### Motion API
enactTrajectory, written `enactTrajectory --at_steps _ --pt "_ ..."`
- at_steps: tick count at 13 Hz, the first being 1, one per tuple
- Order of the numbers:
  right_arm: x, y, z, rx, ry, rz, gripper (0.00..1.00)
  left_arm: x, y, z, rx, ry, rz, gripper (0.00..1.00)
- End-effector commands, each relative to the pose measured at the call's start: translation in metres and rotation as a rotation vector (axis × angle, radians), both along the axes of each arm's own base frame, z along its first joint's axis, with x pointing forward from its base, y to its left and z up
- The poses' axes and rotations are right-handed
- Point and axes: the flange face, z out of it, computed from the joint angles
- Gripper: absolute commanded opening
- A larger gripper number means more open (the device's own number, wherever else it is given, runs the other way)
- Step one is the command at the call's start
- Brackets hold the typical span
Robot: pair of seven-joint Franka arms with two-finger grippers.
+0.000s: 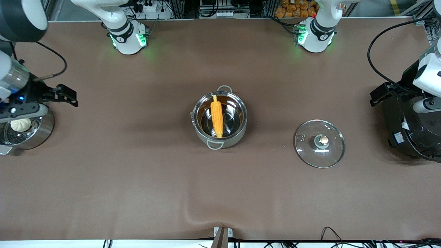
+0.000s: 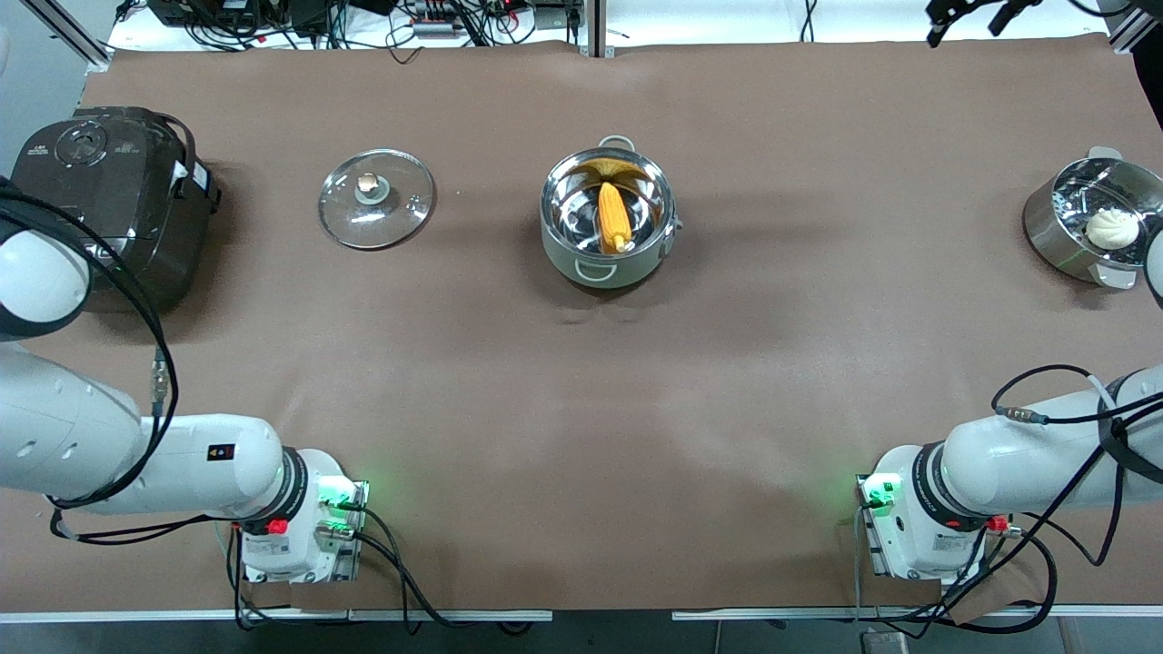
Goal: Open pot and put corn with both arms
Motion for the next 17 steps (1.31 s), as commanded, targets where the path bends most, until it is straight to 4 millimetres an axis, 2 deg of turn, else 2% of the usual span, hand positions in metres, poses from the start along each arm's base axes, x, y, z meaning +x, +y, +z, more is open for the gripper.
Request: enactTrajectory --at_steps 1,4,14,17 --pt "-0.015 -0.009 0.025 0.005 -0.006 0.006 1.0 -0.003 0.004 0.008 -0.015 -0.005 -0.012 1.0" --pt "-0.017 -0.01 0.026 0.005 0.006 0.003 1.0 -0.003 0.005 0.007 -0.016 -0.002 -0.011 1.0" --pt "-0.031 -0.015 0.048 0.008 -0.022 -0.022 1.0 -0.006 0.005 0.009 -0.013 0.01 -0.006 1.0" --pt "-0.032 -0.02 0.049 0.007 -0.022 -0.098 1.0 -0.007 0.004 0.008 -0.014 0.013 -0.009 1.0"
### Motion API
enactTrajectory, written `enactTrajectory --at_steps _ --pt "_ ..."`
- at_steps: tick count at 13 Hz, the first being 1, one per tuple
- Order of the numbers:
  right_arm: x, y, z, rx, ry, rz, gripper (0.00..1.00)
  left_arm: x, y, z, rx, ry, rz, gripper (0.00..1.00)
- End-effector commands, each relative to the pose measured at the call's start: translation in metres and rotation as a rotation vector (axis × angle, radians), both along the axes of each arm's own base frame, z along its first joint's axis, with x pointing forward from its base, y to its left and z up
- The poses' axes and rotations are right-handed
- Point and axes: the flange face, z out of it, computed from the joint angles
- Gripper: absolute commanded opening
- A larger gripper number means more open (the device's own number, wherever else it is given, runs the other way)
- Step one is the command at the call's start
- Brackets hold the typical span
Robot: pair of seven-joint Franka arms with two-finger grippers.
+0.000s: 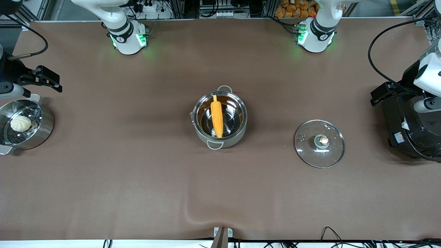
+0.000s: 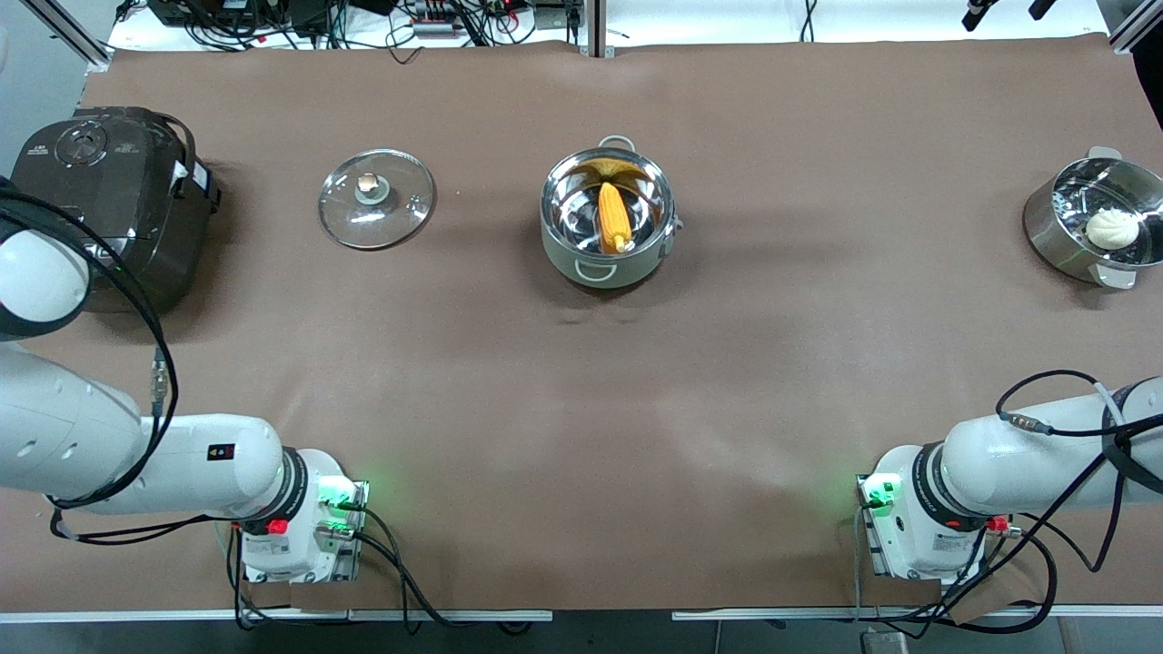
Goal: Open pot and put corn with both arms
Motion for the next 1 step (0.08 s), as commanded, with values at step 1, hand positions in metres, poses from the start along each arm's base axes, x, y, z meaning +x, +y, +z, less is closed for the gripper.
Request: enactTrajectory --at_steps 1 --pt "-0.0075 -0.0044 0.0082 0.006 -0.004 -0.097 1.0 -0.0053 0.0013 0.0072 -0.013 0.005 -0.01 1.0"
